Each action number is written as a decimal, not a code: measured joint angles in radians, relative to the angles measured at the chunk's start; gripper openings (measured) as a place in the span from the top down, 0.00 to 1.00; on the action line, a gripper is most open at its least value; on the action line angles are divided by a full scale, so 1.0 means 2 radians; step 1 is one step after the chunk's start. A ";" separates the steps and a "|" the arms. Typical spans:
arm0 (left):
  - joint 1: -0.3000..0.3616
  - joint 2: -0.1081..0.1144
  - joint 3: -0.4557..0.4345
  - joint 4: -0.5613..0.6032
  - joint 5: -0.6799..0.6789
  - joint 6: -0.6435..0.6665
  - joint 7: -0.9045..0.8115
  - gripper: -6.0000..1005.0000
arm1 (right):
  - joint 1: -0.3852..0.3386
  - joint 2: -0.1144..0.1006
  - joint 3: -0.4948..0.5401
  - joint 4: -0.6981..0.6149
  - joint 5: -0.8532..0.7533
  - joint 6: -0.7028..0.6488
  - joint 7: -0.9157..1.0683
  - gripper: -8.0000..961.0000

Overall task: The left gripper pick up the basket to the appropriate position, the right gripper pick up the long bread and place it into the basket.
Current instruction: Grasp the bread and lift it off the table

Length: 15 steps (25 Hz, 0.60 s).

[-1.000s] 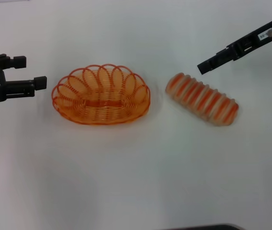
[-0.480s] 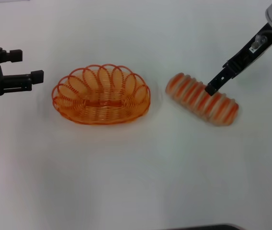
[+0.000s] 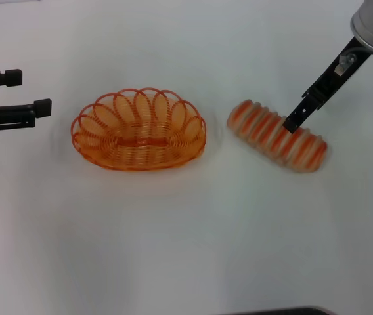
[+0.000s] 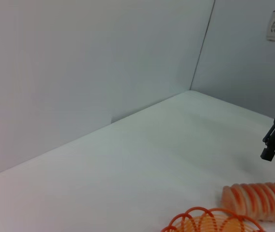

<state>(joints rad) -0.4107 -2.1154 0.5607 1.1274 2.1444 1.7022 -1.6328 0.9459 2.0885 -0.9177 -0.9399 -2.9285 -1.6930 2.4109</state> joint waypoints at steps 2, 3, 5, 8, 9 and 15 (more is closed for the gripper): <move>0.001 0.000 0.000 0.000 0.001 0.003 0.000 0.13 | 0.000 0.002 -0.007 0.001 0.001 0.001 0.000 0.04; 0.001 0.000 0.000 0.001 0.003 0.005 0.000 0.13 | 0.000 0.002 -0.012 0.001 0.002 0.002 0.000 0.04; 0.004 -0.001 -0.001 0.002 0.004 0.008 0.001 0.13 | 0.000 0.003 -0.018 0.002 0.004 0.005 0.000 0.05; 0.007 -0.002 -0.001 0.002 0.004 0.008 0.003 0.13 | 0.000 0.004 -0.029 0.006 0.008 0.010 0.001 0.05; 0.009 -0.003 -0.002 0.002 0.004 0.008 0.004 0.13 | 0.000 0.005 -0.035 0.007 0.009 0.011 0.002 0.05; 0.015 -0.009 -0.001 0.000 0.003 0.006 0.005 0.13 | 0.001 0.005 -0.062 0.015 0.013 0.024 0.011 0.06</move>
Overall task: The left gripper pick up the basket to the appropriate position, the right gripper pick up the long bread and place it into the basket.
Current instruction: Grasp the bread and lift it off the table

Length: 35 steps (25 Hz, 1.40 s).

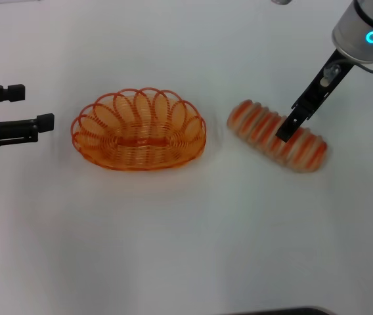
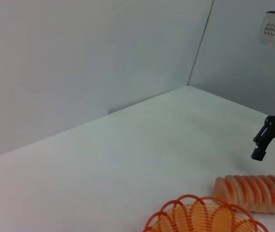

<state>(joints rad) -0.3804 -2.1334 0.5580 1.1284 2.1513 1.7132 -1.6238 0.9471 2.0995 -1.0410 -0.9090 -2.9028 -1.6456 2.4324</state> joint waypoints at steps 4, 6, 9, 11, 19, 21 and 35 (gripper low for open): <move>0.000 -0.001 0.002 -0.001 0.000 -0.001 0.000 0.13 | 0.002 0.000 -0.017 0.008 0.014 0.009 0.003 0.06; 0.000 -0.002 0.002 -0.001 0.000 -0.001 0.000 0.13 | 0.002 0.000 -0.024 0.009 0.019 0.011 0.004 0.07; 0.000 -0.002 0.003 -0.001 -0.001 -0.002 0.000 0.13 | 0.004 0.000 -0.035 0.019 0.022 0.019 0.008 0.07; 0.000 -0.002 0.003 -0.001 -0.003 -0.002 0.001 0.13 | 0.005 0.000 -0.046 0.024 0.022 0.025 0.012 0.07; 0.000 -0.002 0.003 -0.002 -0.003 -0.002 0.001 0.13 | 0.008 0.001 -0.065 0.036 0.023 0.038 0.019 0.08; 0.000 -0.002 0.003 -0.003 -0.003 -0.002 0.002 0.13 | 0.010 0.001 -0.068 0.044 0.024 0.044 0.021 0.09; 0.000 -0.003 0.004 -0.003 -0.001 -0.002 0.002 0.13 | 0.011 0.001 -0.108 0.062 0.048 0.063 0.034 0.10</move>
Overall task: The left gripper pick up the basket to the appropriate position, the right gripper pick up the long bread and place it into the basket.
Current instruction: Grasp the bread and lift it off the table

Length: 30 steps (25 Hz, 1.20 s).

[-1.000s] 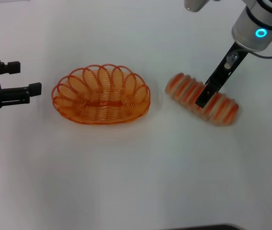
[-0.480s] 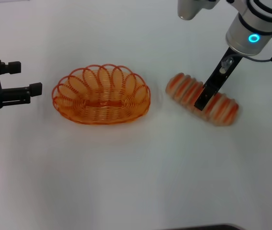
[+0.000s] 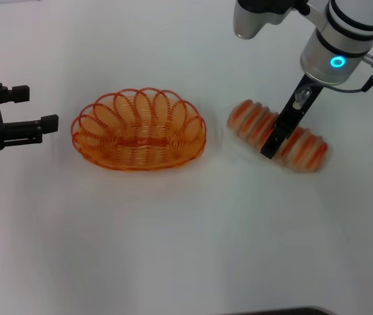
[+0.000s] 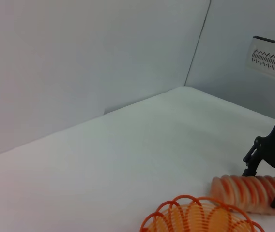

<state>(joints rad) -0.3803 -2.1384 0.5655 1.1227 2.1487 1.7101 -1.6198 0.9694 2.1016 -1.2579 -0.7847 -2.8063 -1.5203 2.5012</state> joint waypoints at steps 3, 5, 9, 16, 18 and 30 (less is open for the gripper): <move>0.000 0.000 0.000 -0.001 0.000 0.000 0.000 0.13 | 0.000 0.000 -0.002 0.003 -0.001 0.002 0.003 0.11; 0.000 0.000 0.000 -0.003 0.001 0.000 0.000 0.13 | 0.000 -0.001 -0.005 0.004 -0.001 0.003 0.006 0.11; 0.000 0.000 0.000 -0.003 0.001 0.000 0.000 0.13 | 0.000 -0.001 -0.010 0.004 -0.003 0.006 0.014 0.12; 0.000 0.000 0.000 -0.003 0.001 -0.001 0.000 0.13 | -0.001 -0.002 -0.011 0.002 -0.012 0.010 0.020 0.12; 0.000 0.000 0.000 -0.003 0.001 -0.001 0.000 0.13 | -0.001 -0.002 -0.012 0.003 -0.016 0.013 0.022 0.13; 0.000 0.000 -0.004 -0.003 -0.002 0.000 0.000 0.13 | -0.007 -0.005 -0.006 -0.020 -0.017 0.010 0.017 0.31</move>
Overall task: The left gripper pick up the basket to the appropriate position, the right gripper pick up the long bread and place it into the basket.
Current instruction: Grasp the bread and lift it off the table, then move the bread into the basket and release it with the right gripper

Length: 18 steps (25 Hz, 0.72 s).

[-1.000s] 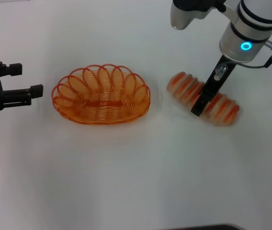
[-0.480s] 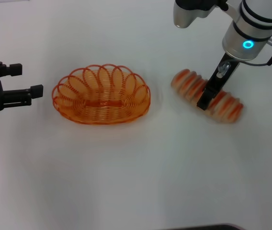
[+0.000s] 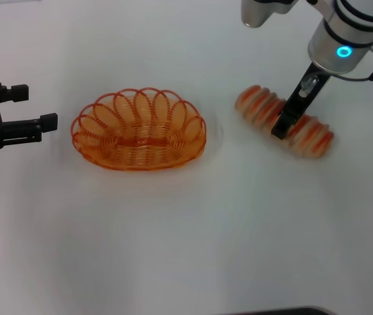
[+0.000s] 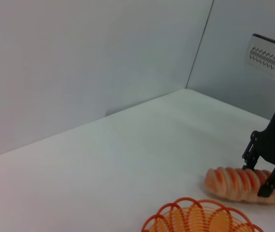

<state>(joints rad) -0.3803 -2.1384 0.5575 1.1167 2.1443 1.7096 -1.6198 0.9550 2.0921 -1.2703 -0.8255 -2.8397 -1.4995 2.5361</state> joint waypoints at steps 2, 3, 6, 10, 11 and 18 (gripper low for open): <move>0.000 0.000 0.000 0.000 0.000 0.000 0.000 0.13 | -0.001 -0.001 0.002 -0.012 -0.001 -0.007 -0.006 0.33; 0.000 0.000 0.000 0.001 0.000 0.000 0.000 0.13 | -0.001 -0.001 0.005 -0.019 -0.004 -0.012 -0.011 0.33; -0.001 0.000 0.000 0.002 0.000 0.000 0.000 0.13 | 0.005 -0.001 0.025 -0.033 -0.023 -0.020 -0.028 0.36; -0.003 0.000 0.000 0.000 -0.001 0.000 0.000 0.13 | 0.022 0.002 0.051 -0.038 -0.040 -0.021 -0.059 0.39; -0.004 0.000 0.000 -0.001 -0.001 -0.001 0.000 0.13 | 0.026 0.002 0.053 -0.040 -0.042 -0.021 -0.066 0.39; -0.004 -0.001 0.001 -0.001 -0.001 -0.001 0.000 0.13 | 0.058 0.012 0.043 -0.041 -0.041 -0.013 -0.099 0.45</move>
<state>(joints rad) -0.3889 -2.1406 0.5599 1.1142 2.1428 1.7076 -1.6199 1.0710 2.1154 -1.1848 -0.9084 -2.9213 -1.5256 2.3384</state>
